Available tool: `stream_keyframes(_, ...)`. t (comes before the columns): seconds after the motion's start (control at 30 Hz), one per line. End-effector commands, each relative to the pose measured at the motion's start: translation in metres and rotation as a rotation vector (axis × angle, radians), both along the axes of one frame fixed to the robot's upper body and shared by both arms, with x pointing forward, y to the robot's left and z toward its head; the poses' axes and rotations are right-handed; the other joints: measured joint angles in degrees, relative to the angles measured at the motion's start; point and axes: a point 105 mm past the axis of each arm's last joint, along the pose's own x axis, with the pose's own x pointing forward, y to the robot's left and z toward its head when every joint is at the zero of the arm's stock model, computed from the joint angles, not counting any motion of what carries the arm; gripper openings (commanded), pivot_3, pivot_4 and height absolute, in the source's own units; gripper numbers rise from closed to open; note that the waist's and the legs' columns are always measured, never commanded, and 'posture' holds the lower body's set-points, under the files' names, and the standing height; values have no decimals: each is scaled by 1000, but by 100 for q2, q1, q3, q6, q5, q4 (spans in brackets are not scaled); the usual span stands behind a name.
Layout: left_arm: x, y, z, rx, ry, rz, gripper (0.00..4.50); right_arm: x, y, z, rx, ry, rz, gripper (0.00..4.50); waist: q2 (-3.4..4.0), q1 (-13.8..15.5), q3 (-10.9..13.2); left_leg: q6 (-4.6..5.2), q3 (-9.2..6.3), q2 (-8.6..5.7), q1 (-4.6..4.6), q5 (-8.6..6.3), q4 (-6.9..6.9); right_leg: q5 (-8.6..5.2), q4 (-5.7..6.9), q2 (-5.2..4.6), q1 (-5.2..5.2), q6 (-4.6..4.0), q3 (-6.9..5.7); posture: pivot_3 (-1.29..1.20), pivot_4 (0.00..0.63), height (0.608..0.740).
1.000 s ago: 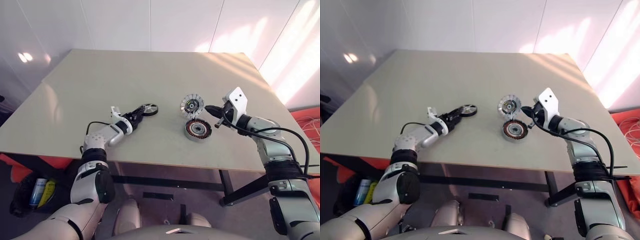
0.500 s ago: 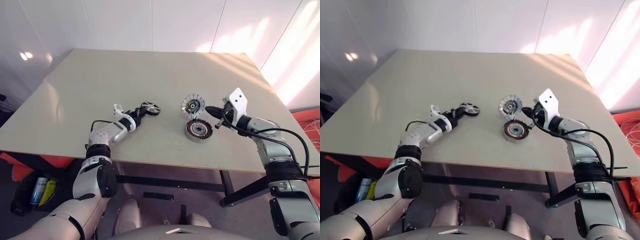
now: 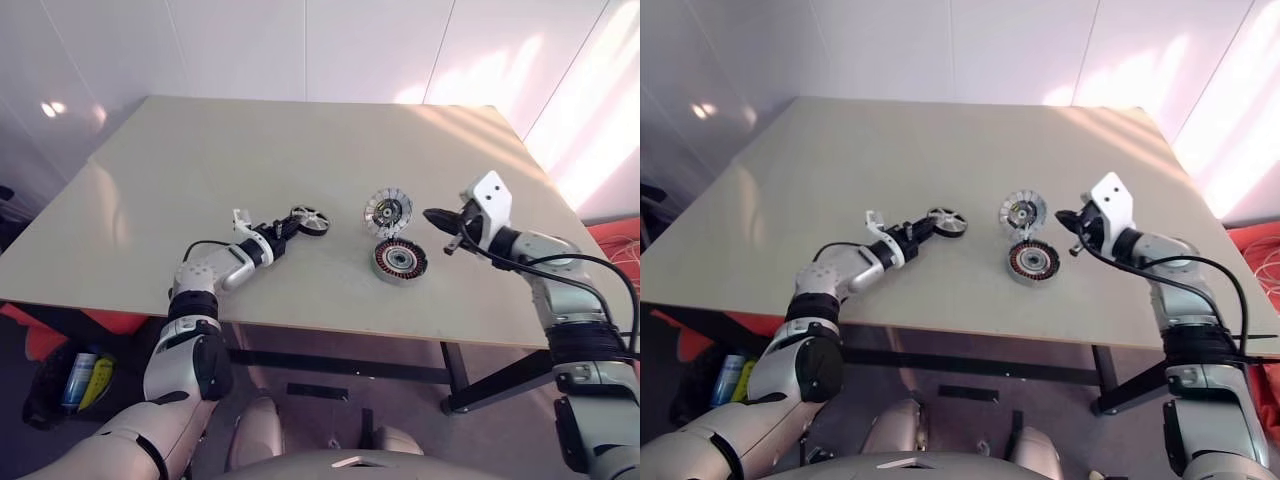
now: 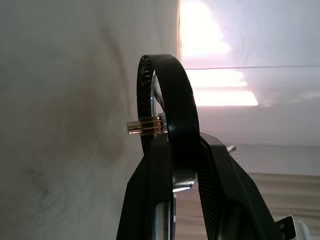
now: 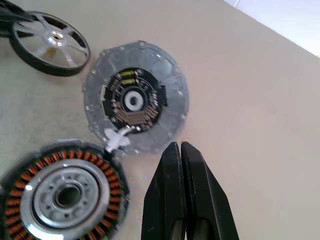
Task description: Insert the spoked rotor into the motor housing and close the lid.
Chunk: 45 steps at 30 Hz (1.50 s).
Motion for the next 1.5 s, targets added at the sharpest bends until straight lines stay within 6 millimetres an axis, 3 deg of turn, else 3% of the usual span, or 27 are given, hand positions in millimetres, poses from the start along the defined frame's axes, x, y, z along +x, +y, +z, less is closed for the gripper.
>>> stream_keyframes(0.03, -5, 4, 33, -57, -121, -49, 370, -2, -25, 12, -40, -25, -61, 0, -1, -5, 1, 0, 0, 1, 0, 0, 0, 0, -1, 0, 0, 0, 0, 0, 0, 740)
stream_keyframes(0.23, -25, 4, 48, -64, -171, -186, 370, -7, -45, -3, -101, 58, -103, 0, -1, -26, 1, -1, 3, 3, 5, 0, 0, 0, 2, 2, -2, 0, 1, 0, 0, 740)
stream_keyframes(0.37, -40, -4, 45, -22, -153, -304, 370, -9, -54, -19, -125, 113, -128, 0, 0, -24, 1, -1, 3, 2, 5, 0, 1, 0, 2, 1, -1, 0, 1, 0, 0, 740)
stream_keyframes(0.6, -47, -24, 46, -100, -119, -420, 370, -10, -42, -29, -102, 135, -94, 0, 0, -21, 1, 0, 5, 2, 6, 0, 5, 0, 3, 1, 0, -1, 1, 0, 0, 740)
stream_keyframes(0.9, -48, -82, 45, -130, -106, -567, 370, -9, -36, -28, -91, 124, -85, 0, 0, -4, 1, 4, 4, -4, 4, -2, 7, 0, 1, -4, 4, -1, 1, 0, 0, 740)
stream_keyframes(1.07, -43, -105, 47, -114, -125, -595, 370, -13, -35, -28, -87, 116, -90, 0, 0, -12, 1, 12, 3, -2, 4, 2, 6, 0, 1, -3, 0, 0, 1, 0, 0, 740)
stream_keyframes(1.3, -32, -114, 43, -78, -132, -556, 370, -15, -36, -27, -81, 106, -107, 0, 1, -4, 1, 28, 2, -5, 4, 7, 8, 0, 1, -6, 2, 0, 2, 0, 0, 740)
stream_keyframes(1.5, -34, -127, 40, -75, -133, -569, 370, -13, -35, -24, -76, 92, -111, 0, 1, 8, 1, 34, 0, -7, 1, 4, 9, 0, 0, -10, 2, 0, 0, 0, 0, 740)
